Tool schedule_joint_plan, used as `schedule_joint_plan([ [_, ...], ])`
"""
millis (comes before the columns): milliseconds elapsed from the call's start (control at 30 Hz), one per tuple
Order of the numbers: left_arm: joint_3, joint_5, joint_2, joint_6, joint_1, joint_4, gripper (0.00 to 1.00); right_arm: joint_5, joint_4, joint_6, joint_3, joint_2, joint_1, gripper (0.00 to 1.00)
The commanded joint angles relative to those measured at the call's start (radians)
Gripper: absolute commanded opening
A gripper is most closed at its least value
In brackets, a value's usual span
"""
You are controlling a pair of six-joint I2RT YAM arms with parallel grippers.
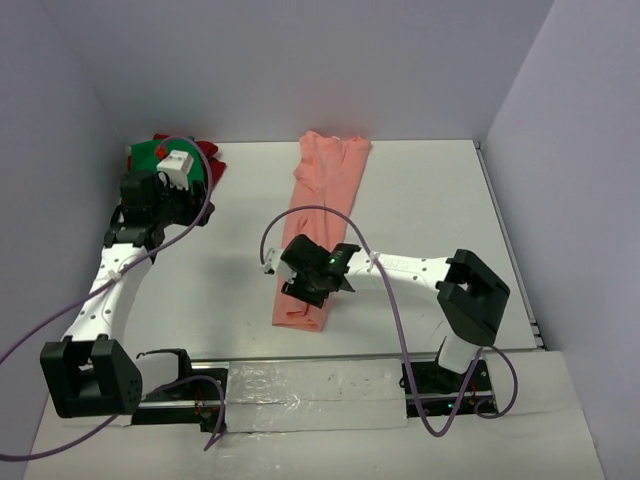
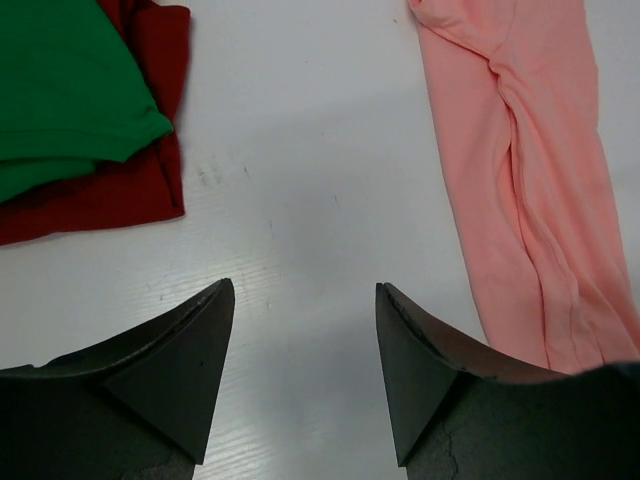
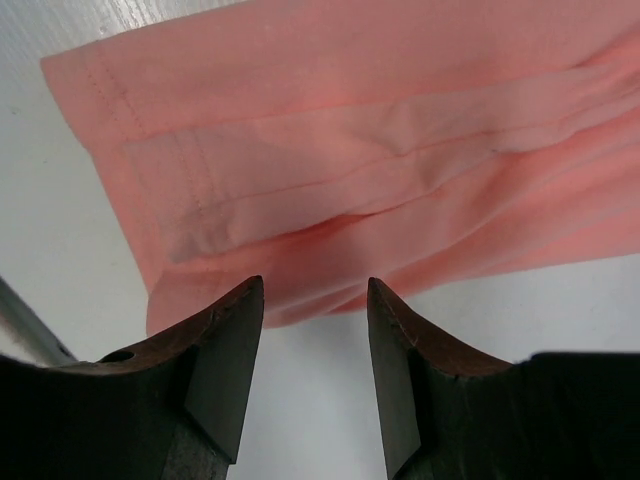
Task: Fold and stack the t-shirts
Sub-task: Grab the bottom of the folded rectangular tshirt with right arm
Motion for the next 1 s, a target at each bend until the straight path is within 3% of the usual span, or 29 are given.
schedule_joint_plan([
  [0, -0.036, 0.015, -0.04, 0.015, 0.009, 0.073, 0.67, 0.145, 0.062, -0.018, 0.025, 0.02, 0.046, 0.53],
  [200, -0.036, 0.058, -0.056, -0.001, 0.074, 0.076, 0.68, 0.2, 0.102, -0.027, 0.008, 0.035, 0.109, 0.55],
  [967, -0.038, 0.092, -0.06, -0.002, 0.091, 0.063, 0.67, 0.113, -0.027, -0.003, 0.112, 0.101, 0.218, 0.54],
])
